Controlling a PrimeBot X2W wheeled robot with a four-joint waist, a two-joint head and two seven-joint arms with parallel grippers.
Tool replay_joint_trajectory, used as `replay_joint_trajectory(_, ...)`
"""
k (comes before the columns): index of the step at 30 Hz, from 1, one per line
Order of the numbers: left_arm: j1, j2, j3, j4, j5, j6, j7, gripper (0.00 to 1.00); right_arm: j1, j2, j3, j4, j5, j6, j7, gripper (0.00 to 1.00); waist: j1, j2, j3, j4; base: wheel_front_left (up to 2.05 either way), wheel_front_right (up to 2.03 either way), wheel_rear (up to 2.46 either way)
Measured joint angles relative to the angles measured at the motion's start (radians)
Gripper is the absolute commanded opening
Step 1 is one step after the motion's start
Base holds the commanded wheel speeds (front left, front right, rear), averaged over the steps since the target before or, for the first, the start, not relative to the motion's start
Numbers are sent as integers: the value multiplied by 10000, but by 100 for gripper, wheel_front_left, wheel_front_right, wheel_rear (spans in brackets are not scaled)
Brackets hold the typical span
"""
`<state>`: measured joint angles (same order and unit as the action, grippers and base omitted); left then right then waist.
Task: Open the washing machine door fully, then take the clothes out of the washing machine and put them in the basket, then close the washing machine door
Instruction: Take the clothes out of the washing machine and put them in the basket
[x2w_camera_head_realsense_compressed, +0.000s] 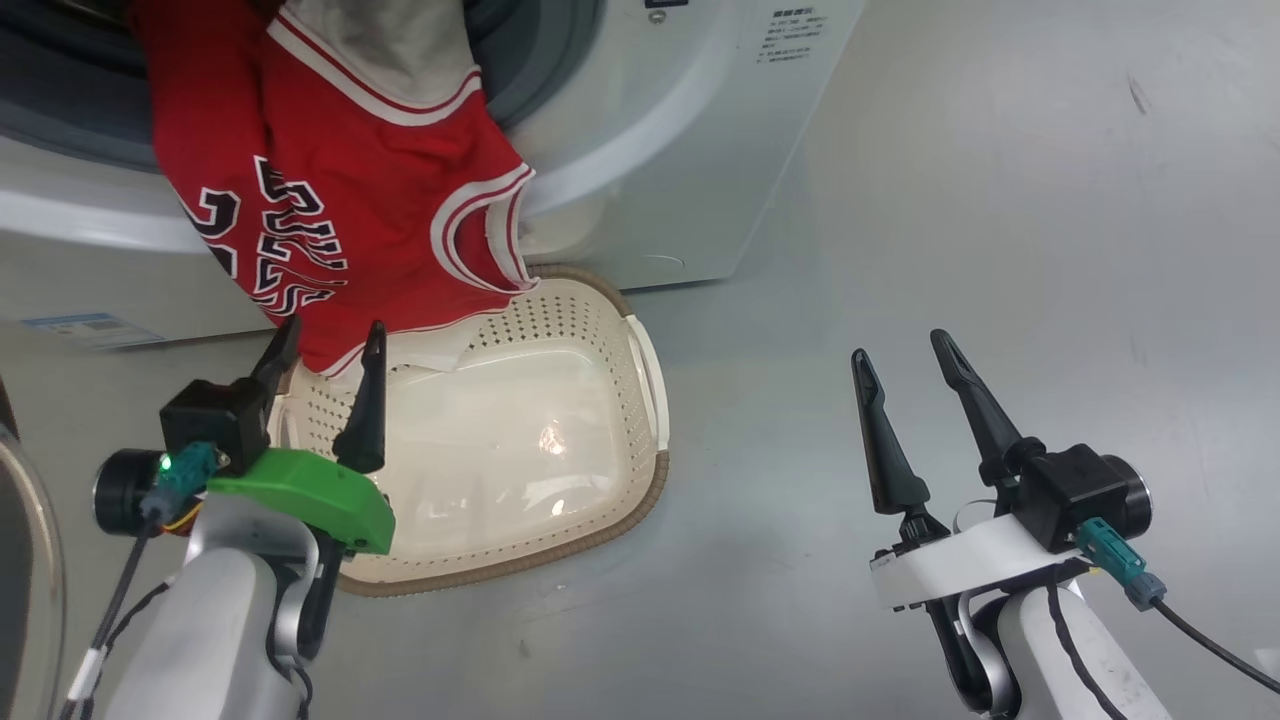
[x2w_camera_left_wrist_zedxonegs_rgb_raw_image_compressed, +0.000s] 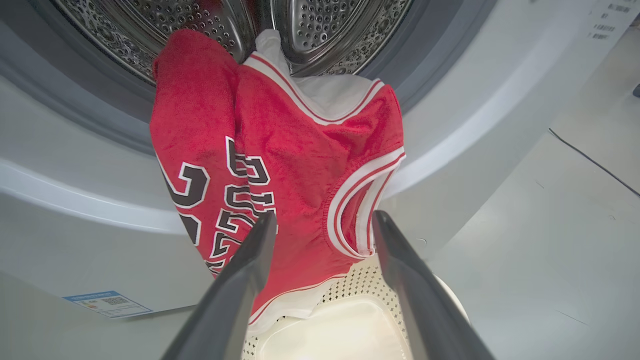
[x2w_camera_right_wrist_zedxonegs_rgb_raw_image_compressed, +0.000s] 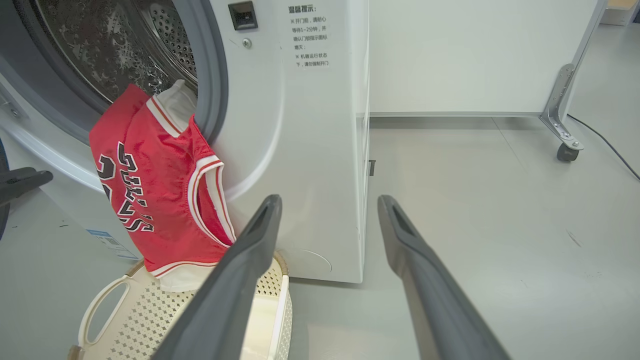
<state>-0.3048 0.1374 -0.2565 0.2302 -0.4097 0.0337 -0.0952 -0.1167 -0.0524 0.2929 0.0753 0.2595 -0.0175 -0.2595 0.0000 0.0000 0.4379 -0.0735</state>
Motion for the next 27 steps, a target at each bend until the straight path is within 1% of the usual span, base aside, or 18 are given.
replay_joint_trajectory(6,-907,253,219,926,-192,-82,959,100,-257,0,188,-144,382,-31,0,100,0,0,445,-541,0,0,0)
replay_joint_trajectory(10,-1484,623,412,1534,-337,-81,1513,100,-436,8,391,-224,660,-86,0,100,0,0,730,-918,0,0,0)
replay_joint_trajectory(11,-1484,623,412,1534,-337,-81,1513,100,-436,8,391,-224,660,-86,0,100,0,0,730,-918,0,0,0)
replay_joint_trajectory(14,-1892,857,600,1937,-364,-69,1914,100,-556,15,460,-267,796,-132,0,100,0,0,929,-1193,0,0,0)
replay_joint_trajectory(17,-2266,1104,740,2336,-391,-63,2234,100,-670,23,539,-311,974,-209,0,100,0,0,1102,-1450,0,0,0)
replay_joint_trajectory(18,-2521,1208,849,2566,-418,-38,2502,100,-698,31,554,-341,1043,-253,0,100,0,0,1203,-1603,0,0,0)
replay_joint_trajectory(21,-2954,1306,907,2984,-495,-36,2807,100,-729,29,550,-349,1099,-364,0,100,0,0,1341,-1776,0,0,0)
replay_joint_trajectory(23,-3153,1350,943,3210,-497,-21,2961,100,-784,33,571,-349,1103,-368,0,100,0,0,1401,-1856,0,0,0)
replay_joint_trajectory(27,-3509,1496,1087,3626,-499,142,3243,100,-808,35,621,-349,1175,-384,0,100,0,0,1448,-1947,0,0,0)
